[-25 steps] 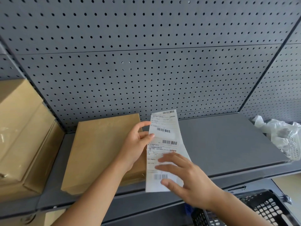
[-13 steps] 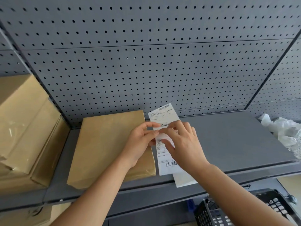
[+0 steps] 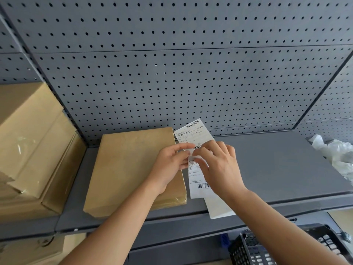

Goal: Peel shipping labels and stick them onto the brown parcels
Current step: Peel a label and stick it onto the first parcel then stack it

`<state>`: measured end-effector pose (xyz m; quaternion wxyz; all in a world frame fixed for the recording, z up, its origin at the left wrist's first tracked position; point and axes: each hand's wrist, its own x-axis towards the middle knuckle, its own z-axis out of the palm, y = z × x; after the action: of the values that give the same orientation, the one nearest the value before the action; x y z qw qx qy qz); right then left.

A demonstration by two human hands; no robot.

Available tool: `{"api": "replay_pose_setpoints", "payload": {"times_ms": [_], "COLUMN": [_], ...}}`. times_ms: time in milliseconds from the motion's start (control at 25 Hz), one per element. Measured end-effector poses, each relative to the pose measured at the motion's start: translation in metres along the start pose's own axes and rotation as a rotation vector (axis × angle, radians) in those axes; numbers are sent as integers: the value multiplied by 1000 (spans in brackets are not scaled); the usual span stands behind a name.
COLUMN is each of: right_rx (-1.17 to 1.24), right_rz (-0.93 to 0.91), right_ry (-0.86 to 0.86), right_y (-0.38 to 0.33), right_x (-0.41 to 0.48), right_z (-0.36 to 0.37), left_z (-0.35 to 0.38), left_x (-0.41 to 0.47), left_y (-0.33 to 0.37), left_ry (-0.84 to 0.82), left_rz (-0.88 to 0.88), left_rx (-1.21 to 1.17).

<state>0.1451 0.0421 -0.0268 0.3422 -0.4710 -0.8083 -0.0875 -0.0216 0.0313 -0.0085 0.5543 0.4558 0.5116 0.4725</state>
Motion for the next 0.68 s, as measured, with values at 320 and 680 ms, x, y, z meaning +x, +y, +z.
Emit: {"api": "replay_pose_setpoints", "payload": {"times_ms": [320,680], "right_rx": [9,54], "right_rz": [-20,-49], "right_ry": [65,19], "right_y": [0,0], "right_x": [-4,-4], "right_z": [3,4], "left_z": [-1,-1], "left_x": [0,-1], "left_y": [-1,2], "left_ry": [23,-10], "left_rz": [2,-16], "left_rx": [27,38]}}
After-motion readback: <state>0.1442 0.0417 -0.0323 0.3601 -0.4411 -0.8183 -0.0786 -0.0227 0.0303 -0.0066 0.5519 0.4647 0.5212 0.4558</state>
